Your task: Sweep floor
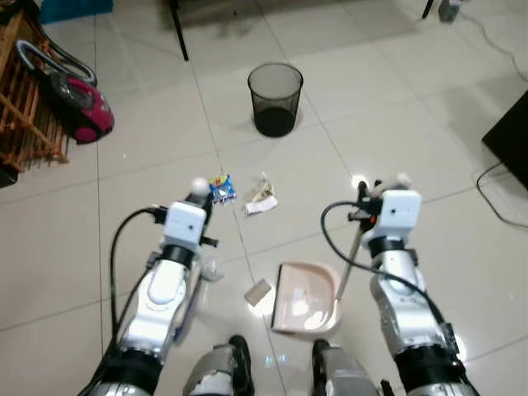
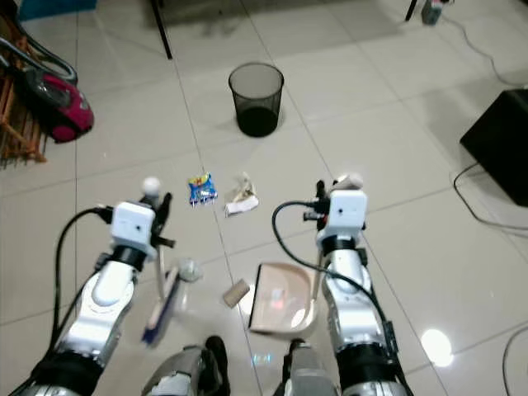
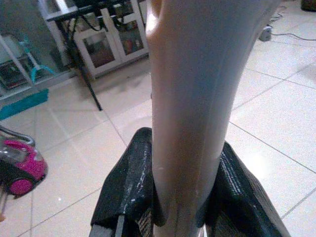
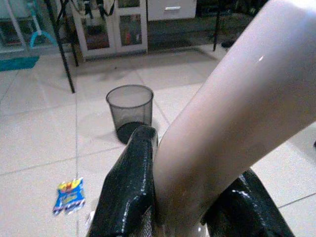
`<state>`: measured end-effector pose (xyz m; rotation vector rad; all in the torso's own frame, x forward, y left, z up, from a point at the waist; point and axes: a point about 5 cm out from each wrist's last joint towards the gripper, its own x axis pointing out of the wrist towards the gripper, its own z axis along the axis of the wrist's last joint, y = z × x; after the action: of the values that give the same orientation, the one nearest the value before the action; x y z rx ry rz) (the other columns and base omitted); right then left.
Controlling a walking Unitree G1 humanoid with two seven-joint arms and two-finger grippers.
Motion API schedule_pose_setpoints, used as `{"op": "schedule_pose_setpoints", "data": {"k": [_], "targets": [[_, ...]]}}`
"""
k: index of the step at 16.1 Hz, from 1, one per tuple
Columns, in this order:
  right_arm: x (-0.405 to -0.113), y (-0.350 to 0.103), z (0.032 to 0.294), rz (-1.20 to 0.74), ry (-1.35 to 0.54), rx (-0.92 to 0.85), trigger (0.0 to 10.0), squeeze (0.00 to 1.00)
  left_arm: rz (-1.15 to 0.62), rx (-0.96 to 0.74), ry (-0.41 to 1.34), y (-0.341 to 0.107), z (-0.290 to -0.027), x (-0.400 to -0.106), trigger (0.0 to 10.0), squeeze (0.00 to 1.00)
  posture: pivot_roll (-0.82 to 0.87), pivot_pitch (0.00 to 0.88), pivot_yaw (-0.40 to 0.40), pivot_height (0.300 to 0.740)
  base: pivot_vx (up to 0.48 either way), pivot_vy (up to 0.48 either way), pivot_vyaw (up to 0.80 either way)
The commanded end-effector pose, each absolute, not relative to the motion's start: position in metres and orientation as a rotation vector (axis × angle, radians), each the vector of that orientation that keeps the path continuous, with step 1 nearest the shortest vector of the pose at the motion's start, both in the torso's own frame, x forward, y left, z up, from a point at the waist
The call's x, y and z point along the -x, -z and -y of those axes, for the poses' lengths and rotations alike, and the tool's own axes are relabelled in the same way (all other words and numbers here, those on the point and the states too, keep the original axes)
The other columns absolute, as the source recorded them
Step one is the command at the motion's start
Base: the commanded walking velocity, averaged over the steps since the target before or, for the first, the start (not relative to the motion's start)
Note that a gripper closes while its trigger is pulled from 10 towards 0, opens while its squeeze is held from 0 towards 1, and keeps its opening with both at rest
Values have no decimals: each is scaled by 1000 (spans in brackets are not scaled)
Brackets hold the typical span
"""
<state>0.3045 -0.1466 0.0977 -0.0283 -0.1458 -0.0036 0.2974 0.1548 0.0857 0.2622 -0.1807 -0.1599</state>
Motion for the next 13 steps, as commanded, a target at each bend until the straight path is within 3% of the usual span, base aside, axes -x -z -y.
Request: {"op": "schedule_pose_setpoints", "data": {"k": [1,9,13], "targets": [[-303,-97,144,165,-6,36,10000,0,162,-255,175,-79,-152,-295,10000,0,-120,323,70,740,0,0,0],[-308,-99,137,201,57,65,10000,0,165,-70,175,-78,-121,-307,10000,0,-129,330,84,740,0,0,0],[-308,-95,135,195,59,54,10000,0,201,85,281,-91,-94,-314,10000,0,-131,332,86,740,0,0,0]]}}
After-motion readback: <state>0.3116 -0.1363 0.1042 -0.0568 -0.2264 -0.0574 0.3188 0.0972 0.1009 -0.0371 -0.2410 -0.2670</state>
